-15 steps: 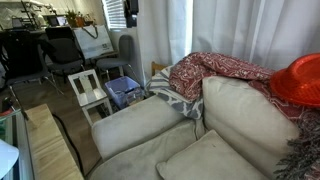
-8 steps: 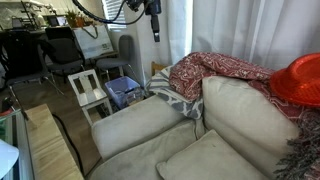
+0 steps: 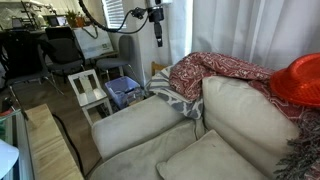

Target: Move the maroon fleece to the right

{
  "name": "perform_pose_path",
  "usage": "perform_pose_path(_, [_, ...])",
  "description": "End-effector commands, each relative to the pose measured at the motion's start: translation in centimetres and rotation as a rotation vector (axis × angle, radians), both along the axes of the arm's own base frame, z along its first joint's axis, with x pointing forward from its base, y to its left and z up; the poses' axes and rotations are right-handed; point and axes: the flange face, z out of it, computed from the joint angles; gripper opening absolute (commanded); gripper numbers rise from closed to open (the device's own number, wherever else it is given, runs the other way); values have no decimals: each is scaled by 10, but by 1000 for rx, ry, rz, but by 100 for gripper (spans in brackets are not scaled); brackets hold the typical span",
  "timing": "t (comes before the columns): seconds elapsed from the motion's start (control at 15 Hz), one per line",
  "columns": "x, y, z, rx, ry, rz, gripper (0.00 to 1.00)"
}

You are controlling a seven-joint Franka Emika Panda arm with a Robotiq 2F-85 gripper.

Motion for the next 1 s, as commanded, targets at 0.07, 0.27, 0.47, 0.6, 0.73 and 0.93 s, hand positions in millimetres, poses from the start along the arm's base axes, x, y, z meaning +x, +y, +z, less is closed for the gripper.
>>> perform_pose_path(0.07, [14, 9, -18, 22, -30, -13, 100])
perform_pose_path(0.27, [27, 25, -41, 47, -56, -35, 100])
perform_pose_path(0.47, [44, 41, -73, 35, -125, -55, 100])
perform_pose_path(0.6, [56, 46, -93, 29, -175, -83, 100])
perform_pose_path(0.73, [68, 46, -111, 12, -224, -110, 100])
perform_pose_path(0.93, [85, 41, -133, -20, -278, -161, 100])
